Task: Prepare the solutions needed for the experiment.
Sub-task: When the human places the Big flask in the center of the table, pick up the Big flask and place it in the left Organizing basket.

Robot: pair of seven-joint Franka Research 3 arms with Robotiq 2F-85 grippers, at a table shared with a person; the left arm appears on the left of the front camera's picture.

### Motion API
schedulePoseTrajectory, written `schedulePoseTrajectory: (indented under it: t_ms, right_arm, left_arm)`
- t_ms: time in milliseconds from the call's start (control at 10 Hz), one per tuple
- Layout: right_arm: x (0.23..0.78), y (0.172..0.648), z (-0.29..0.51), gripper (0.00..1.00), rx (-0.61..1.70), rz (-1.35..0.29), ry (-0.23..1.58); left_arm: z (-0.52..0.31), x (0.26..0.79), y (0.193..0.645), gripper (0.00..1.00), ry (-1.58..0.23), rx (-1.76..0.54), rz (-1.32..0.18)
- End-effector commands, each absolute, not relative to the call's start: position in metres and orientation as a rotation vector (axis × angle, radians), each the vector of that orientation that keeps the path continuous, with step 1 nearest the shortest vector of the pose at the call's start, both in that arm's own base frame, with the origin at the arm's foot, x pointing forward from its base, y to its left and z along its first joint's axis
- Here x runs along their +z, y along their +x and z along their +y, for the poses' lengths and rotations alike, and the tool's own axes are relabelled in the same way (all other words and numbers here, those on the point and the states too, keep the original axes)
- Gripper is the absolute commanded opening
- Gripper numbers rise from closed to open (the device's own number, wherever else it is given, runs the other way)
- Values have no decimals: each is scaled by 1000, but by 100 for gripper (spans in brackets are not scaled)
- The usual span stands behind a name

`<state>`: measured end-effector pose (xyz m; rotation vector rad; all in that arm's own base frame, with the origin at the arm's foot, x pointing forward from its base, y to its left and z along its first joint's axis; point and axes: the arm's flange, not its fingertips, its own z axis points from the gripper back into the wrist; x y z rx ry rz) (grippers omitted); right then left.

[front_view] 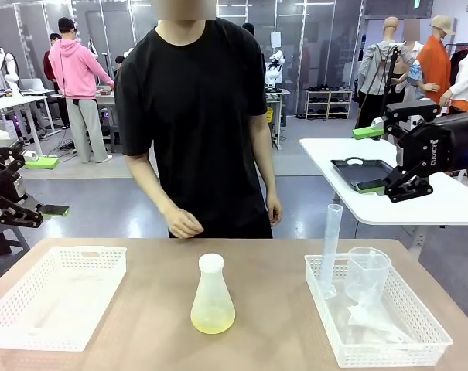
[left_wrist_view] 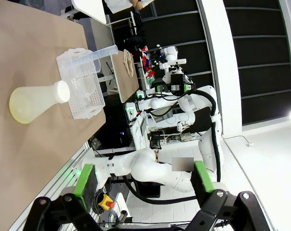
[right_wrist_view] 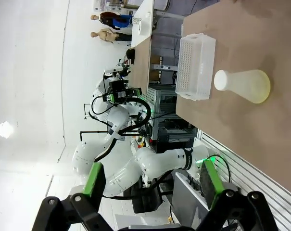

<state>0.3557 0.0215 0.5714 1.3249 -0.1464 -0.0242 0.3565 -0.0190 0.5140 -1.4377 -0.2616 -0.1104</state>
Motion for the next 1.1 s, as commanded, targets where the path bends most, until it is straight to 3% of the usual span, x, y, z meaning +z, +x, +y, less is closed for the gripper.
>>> schedulePoseTrajectory:
  t_ms: [0,600,1000]
  right_arm:
    - [573,354,23,100,-20,-155,1333]
    - [573,354,23,100,-20,-155,1333]
    - [573,354,23,100,-20,-155,1333]
  left_arm:
    - [-20,516,356,100,-1456,-121,-267]
    - [-33,513,374,100,-1422,-150,-299]
    - [-83,506,431,100,-1185,-588,-558]
